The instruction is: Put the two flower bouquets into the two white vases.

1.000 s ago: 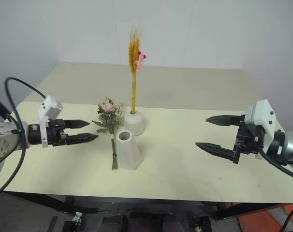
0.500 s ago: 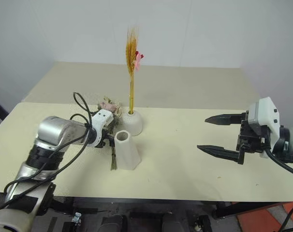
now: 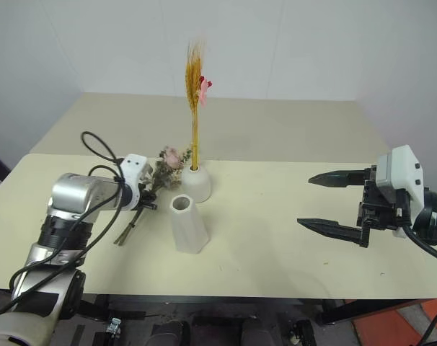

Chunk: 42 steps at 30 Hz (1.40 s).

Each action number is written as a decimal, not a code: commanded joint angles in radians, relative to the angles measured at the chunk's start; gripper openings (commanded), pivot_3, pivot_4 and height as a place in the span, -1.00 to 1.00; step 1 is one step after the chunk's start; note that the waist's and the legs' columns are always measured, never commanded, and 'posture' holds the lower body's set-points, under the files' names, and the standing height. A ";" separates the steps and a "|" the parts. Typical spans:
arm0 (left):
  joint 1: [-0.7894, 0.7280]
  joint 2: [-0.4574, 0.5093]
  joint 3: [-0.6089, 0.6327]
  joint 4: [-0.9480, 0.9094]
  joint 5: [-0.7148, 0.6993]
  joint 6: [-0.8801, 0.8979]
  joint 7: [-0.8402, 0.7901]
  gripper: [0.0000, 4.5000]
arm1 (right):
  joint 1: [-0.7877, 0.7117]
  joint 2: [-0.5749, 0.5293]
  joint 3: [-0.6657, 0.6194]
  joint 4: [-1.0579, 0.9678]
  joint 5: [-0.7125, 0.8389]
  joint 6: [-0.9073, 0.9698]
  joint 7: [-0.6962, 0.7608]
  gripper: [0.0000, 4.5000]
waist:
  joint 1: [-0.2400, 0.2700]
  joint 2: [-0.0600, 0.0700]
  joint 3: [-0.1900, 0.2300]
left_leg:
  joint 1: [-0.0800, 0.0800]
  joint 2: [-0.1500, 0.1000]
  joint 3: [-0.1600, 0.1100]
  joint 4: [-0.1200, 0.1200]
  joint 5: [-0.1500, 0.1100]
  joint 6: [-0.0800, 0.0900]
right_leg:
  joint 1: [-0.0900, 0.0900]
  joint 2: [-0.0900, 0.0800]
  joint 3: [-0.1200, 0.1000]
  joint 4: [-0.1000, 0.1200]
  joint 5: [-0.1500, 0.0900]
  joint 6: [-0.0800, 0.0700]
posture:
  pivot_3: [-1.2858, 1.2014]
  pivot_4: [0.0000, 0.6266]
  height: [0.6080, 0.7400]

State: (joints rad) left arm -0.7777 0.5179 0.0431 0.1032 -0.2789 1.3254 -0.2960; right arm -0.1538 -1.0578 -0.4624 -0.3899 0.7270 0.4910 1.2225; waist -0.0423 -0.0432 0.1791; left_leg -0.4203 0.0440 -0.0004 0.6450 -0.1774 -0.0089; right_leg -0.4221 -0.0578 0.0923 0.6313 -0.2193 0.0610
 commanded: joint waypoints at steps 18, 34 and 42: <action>-0.058 -0.037 0.473 -0.323 -0.777 -0.343 -0.374 -0.95 | -0.056 0.018 0.040 0.022 -0.032 -0.045 -0.006 1.00 | 0.025 0.000 0.000 | 0.000 0.000 0.000 0.002 0.000 0.000 | 0.002 -0.001 -0.001 -0.001 0.000 0.001 | 0.03 -0.52 1.00; -0.058 -0.090 0.182 -0.225 -0.719 -0.522 -0.639 -0.95 | -0.020 0.030 0.006 -0.030 -0.014 -0.031 -0.055 1.00 | 0.022 0.000 0.000 | -0.001 0.000 0.000 0.001 0.000 0.000 | 0.001 0.000 0.000 -0.001 0.000 0.001 | 0.03 -0.52 1.00; -0.015 -0.113 0.107 -0.197 -0.651 -0.574 -0.670 -0.95 | -0.016 0.023 -0.007 -0.038 -0.009 -0.022 -0.067 1.00 | 0.024 0.000 0.000 | -0.001 0.000 0.000 0.001 0.000 0.000 | 0.001 0.000 0.000 -0.001 0.000 0.001 | 0.03 -0.52 1.00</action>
State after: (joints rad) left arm -0.8065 0.4082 0.1674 -0.0953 -0.9456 0.7668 -0.9576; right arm -0.1653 -1.0284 -0.4194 -0.4035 0.6921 0.4658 1.1649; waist -0.0180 -0.0434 0.1791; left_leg -0.4207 0.0440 0.0000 0.6464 -0.1772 -0.0091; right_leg -0.4207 -0.0581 0.0918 0.6300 -0.2190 0.0615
